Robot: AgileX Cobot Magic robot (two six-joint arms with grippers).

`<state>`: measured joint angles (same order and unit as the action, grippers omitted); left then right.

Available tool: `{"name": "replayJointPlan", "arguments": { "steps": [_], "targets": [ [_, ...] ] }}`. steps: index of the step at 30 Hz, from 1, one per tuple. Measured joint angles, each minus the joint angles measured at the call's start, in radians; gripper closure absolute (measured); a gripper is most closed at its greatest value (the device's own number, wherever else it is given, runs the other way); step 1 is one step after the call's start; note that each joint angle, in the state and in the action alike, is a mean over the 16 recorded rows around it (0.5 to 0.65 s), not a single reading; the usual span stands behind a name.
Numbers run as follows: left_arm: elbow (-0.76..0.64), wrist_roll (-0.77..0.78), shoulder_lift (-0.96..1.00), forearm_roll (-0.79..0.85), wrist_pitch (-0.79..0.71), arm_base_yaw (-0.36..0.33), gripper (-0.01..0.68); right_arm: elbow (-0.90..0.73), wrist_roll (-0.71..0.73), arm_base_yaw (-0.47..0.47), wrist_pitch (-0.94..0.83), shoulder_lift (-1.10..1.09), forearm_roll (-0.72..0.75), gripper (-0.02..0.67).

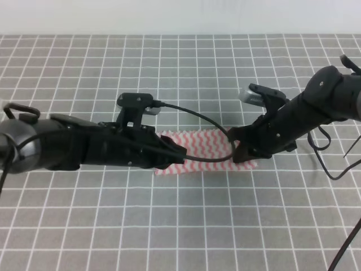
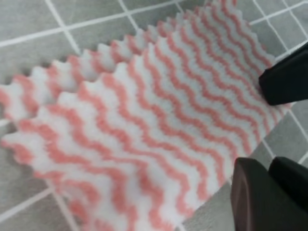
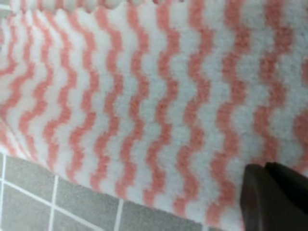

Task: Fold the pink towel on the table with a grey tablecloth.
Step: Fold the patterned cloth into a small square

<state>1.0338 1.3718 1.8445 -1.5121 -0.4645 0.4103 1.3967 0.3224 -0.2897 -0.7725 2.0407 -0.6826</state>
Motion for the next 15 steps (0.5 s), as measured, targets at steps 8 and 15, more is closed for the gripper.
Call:
{"name": "replayJointPlan", "arguments": {
  "steps": [8,15],
  "targets": [
    [0.040,-0.004,0.030,-0.026,0.019,0.054,0.616,0.000,0.013,-0.009,-0.003,-0.014,-0.050,0.664],
    [0.091,-0.005,0.079,-0.031,0.035,0.082,0.616,0.000,0.025,-0.030,0.016,-0.022,-0.088,0.664]
  ]
}}
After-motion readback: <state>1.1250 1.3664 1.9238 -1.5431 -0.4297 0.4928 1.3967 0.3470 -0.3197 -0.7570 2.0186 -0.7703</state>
